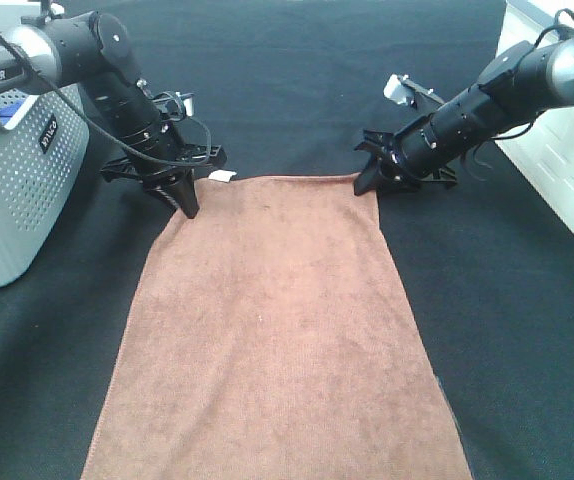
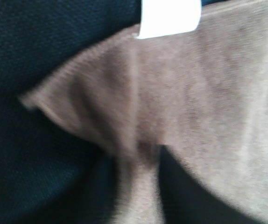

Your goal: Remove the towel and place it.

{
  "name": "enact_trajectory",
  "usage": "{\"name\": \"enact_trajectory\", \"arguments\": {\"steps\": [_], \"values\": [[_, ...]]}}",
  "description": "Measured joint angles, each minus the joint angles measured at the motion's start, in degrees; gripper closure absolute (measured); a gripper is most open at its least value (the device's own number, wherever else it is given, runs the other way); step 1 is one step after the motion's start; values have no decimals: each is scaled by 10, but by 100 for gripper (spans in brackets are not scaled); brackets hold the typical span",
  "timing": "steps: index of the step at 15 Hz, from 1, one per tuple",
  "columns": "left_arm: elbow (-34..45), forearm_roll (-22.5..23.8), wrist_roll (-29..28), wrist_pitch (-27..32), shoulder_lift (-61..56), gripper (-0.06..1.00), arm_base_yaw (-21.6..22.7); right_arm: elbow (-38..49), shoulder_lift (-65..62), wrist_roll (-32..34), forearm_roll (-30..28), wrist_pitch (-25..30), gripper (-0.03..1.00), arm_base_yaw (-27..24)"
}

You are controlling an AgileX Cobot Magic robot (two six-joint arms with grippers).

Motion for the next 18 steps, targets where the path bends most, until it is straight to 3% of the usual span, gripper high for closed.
{"name": "enact_trajectory", "arguments": {"steps": [2, 7, 10, 13, 18], "values": [[-7, 2, 4, 0, 1, 94, -1, 0, 1, 0, -2, -3, 95, 0], [-80, 39, 5, -2, 12, 94, -6, 0, -14, -22, -24, -40, 95, 7], [-103, 69, 5, -22, 12, 94, -6, -62, -14, -53, -32, -55, 95, 7], [-128, 95, 5, -62, 12, 94, 1, -113, -14, -77, -32, -91, 95, 7], [-136, 96, 7, -167, 13, 94, 7, -166, 10, -83, -15, -153, 95, 7]]}}
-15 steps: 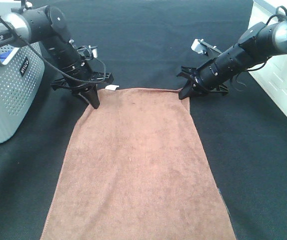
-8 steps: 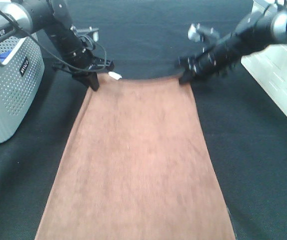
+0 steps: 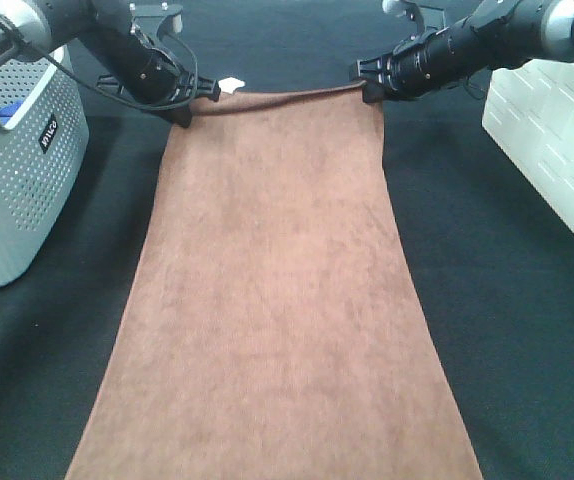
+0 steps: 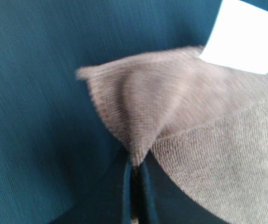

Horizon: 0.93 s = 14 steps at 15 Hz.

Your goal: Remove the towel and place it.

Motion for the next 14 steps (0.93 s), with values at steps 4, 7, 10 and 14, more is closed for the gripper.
{"name": "enact_trajectory", "arguments": {"steps": [4, 7, 10, 14], "values": [[0, 1, 0, -73, 1, 94, 0, -68, 45, -9, 12, -13, 95, 6], [0, -8, 0, -121, 11, 94, 0, -97, 64, -32, 20, -26, 95, 14], [0, -17, 0, -150, 28, 94, 0, -112, 82, -38, 26, -35, 95, 14], [0, -19, 0, -178, 56, 94, 0, -113, 102, -44, 32, -49, 95, 14]]}}
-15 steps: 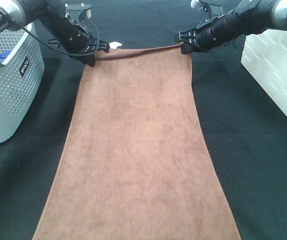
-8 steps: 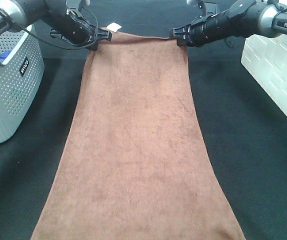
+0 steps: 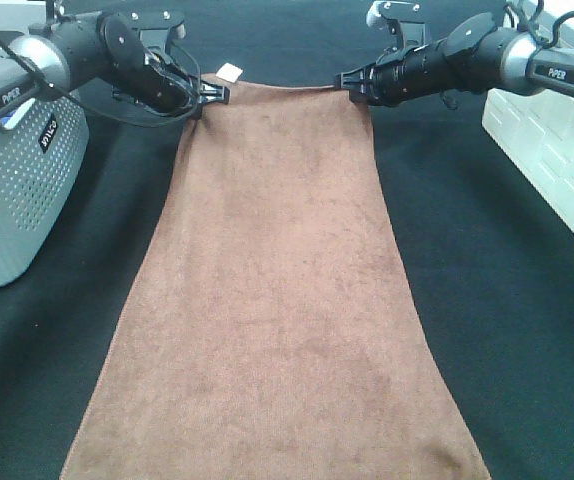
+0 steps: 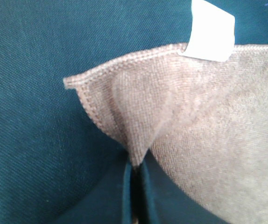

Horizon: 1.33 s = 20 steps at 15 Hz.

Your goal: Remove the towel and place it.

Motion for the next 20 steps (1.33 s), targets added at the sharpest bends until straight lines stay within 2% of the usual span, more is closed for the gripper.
{"name": "enact_trajectory", "arguments": {"steps": [4, 6, 8, 9, 11, 12, 14, 17, 20], "values": [[0, -7, 0, -19, 4, 94, 0, -32, 35, -1, 28, -2, 94, 0], [0, -14, 0, -38, 4, 94, 0, -44, 48, -2, 31, -2, 86, 0], [0, -14, 0, -47, 4, 89, 0, -44, 49, -4, 31, 0, 68, 0], [0, -11, 0, -47, 4, 84, 0, -46, 49, -4, 31, 0, 53, 0], [0, 3, 0, -48, 4, 65, 0, -46, 49, -4, 32, 7, 30, -1], [0, 18, -1, -49, 4, 50, 0, -46, 49, -4, 32, 22, 24, -4], [0, 53, -26, -58, 4, 30, 0, -46, 49, 1, 32, 77, 20, -10], [0, 80, -68, -60, 4, 26, 0, -46, 33, 22, 23, 145, 19, -14], [0, 79, -73, -54, 4, 25, 0, -64, 5, 22, -20, 104, 20, -21]]}}
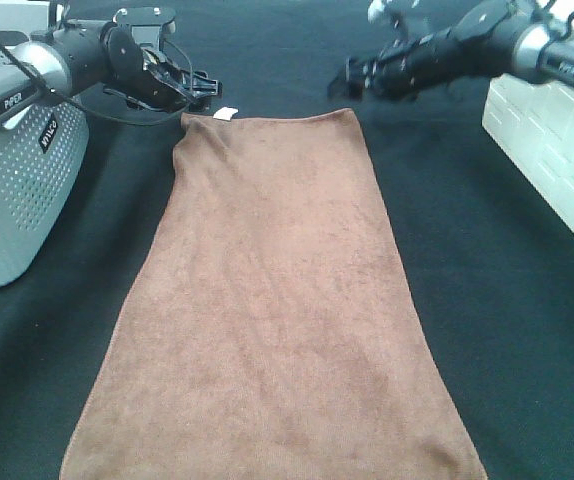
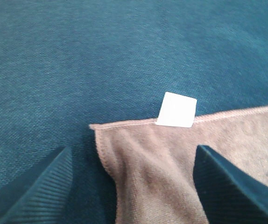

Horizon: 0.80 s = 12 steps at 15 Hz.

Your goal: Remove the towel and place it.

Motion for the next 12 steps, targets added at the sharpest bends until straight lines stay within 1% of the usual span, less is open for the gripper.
{"name": "enact_trajectory", "arguments": {"steps": [4, 7, 9, 12], "values": [[0, -3, -1, 27, -5, 25, 0, -6, 17, 0, -30, -81, 20, -14], [0, -4, -1, 29, -8, 25, 0, -6, 44, 0, -42, -133, 22, -14], [0, -4, -1, 31, -8, 25, 0, -6, 52, 0, -44, -154, 22, -14], [0, -5, -1, 32, -8, 25, 0, -6, 68, 0, -40, -160, 22, -12]]}}
